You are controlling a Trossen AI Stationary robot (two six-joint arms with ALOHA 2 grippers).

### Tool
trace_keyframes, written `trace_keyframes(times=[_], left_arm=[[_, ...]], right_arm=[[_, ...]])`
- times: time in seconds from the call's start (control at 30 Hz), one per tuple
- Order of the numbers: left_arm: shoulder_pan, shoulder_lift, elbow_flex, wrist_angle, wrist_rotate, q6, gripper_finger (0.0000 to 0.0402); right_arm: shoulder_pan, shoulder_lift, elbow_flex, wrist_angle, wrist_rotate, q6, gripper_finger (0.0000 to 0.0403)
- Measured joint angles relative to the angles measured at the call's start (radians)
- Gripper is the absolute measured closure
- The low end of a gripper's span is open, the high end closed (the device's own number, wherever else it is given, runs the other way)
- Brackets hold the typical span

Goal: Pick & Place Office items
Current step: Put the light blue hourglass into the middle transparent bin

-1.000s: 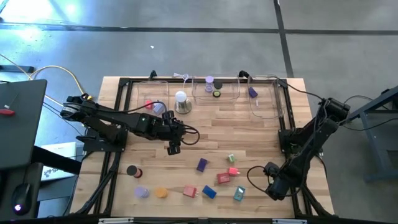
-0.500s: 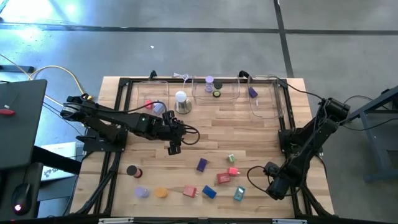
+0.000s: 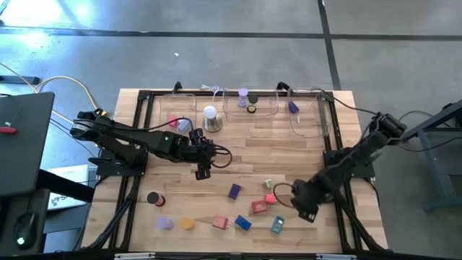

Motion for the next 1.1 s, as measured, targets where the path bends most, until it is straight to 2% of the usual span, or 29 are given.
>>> trace_keyframes(times=[0.17,0.3,0.63,0.77,0.9,1.1], left_arm=[[-0.003,0.000,0.000,-0.001,0.005,-0.011,0.0151],[-0.005,0.000,0.000,-0.001,0.056,-0.026,0.0151],[-0.013,0.000,0.000,-0.001,0.115,-0.053,0.0151],[-0.017,0.000,0.000,-0.001,0.144,-0.056,0.0151],[-0.029,0.000,0.000,-0.002,0.148,-0.056,0.0151],[-0.044,0.000,0.000,-0.002,0.149,-0.056,0.0151]], right_arm=[[-0.167,0.000,0.142,-0.203,0.110,-0.289,0.0233],[-0.332,0.000,0.263,-0.311,0.219,-0.513,0.0233],[-0.792,0.016,0.419,-0.290,0.287,-1.005,0.0233],[-0.932,0.060,0.450,-0.227,0.288,-1.091,0.0233],[-1.009,0.131,0.466,-0.194,0.301,-1.194,0.0233],[-1.084,0.285,0.556,-0.195,0.361,-1.254,0.0233]])
